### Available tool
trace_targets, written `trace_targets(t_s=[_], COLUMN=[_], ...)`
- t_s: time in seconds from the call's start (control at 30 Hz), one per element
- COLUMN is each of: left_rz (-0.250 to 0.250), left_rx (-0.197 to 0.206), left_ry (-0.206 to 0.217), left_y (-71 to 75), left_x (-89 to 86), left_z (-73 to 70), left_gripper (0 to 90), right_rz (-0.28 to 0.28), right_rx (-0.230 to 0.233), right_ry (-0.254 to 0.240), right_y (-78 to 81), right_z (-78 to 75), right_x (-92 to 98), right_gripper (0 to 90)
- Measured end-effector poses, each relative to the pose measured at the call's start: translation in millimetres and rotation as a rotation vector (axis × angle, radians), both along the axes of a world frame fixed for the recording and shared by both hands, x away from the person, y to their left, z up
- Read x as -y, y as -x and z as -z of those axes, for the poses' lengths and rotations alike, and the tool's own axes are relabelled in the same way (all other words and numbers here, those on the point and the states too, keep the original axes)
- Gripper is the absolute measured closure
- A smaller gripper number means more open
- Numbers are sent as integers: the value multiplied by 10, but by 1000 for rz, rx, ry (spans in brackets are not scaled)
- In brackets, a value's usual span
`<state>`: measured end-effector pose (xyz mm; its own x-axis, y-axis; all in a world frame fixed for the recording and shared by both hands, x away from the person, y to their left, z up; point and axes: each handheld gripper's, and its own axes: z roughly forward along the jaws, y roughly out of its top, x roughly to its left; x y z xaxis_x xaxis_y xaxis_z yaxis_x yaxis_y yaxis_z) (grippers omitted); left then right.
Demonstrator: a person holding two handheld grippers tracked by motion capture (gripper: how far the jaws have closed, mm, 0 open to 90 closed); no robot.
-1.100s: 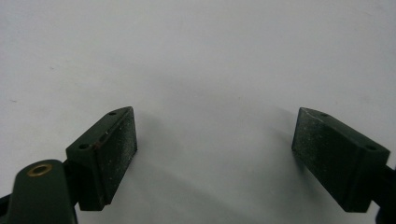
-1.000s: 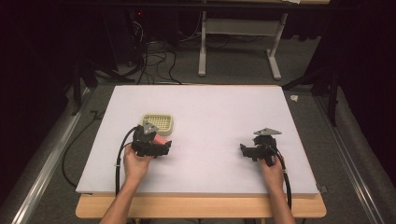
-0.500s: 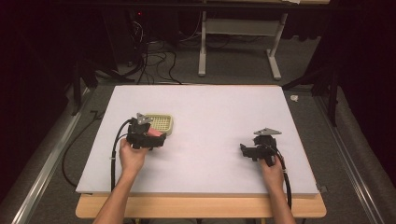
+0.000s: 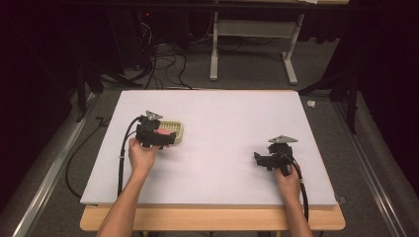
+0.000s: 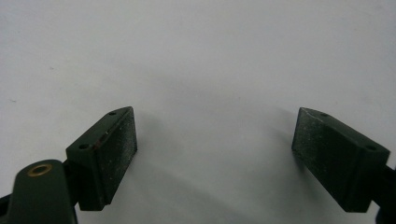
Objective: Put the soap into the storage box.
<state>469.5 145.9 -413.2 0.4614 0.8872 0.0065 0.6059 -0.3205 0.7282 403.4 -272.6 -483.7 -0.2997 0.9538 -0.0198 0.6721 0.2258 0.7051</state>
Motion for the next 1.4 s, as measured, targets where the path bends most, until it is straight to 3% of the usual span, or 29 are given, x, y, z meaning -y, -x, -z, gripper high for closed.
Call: trace_targets(t_s=[0.1,0.63,1.4], left_rz=[-14,-45,-81], left_rx=[-3,-22,-52], left_ry=[19,-6,26], left_y=[-64,-304,-420], left_x=[-2,68,57], left_z=[0,6,98], left_gripper=[139,139,137], right_rz=[0,0,-2], right_rx=[0,0,1], right_ry=[0,0,1], right_y=[0,0,0], right_z=[0,0,0], right_x=[0,-1,0], right_gripper=[146,146,146])
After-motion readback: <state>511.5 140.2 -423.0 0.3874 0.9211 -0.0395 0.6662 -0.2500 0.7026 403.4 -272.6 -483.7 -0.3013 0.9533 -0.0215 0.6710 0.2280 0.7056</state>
